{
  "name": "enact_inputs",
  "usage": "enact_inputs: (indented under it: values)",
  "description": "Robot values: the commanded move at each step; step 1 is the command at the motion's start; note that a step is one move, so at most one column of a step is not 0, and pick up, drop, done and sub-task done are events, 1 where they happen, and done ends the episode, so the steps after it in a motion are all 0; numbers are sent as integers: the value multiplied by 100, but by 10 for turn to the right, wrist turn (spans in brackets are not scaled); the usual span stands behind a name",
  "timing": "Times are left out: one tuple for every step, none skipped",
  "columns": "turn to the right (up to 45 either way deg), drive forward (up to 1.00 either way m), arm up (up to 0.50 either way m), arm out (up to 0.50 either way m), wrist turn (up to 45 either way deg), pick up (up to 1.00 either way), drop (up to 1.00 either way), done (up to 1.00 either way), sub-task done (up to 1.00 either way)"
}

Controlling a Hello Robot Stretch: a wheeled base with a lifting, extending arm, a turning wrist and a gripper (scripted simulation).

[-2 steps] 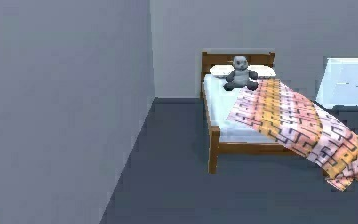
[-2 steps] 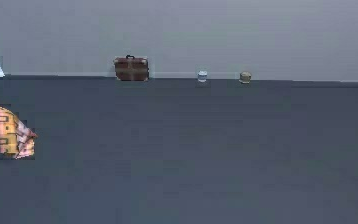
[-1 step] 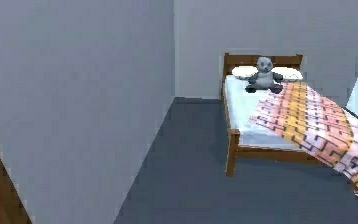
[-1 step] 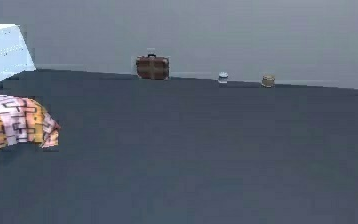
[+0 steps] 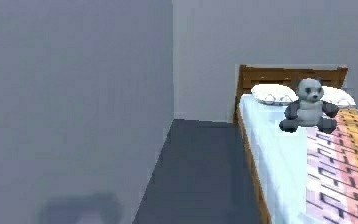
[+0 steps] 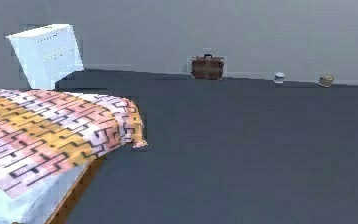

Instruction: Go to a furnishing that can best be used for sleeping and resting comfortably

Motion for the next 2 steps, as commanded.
enact_inputs:
  values:
    - [360,0,0,0,0,0,0,0,0]
    - [0,0,0,0,0,0,0,100,0]
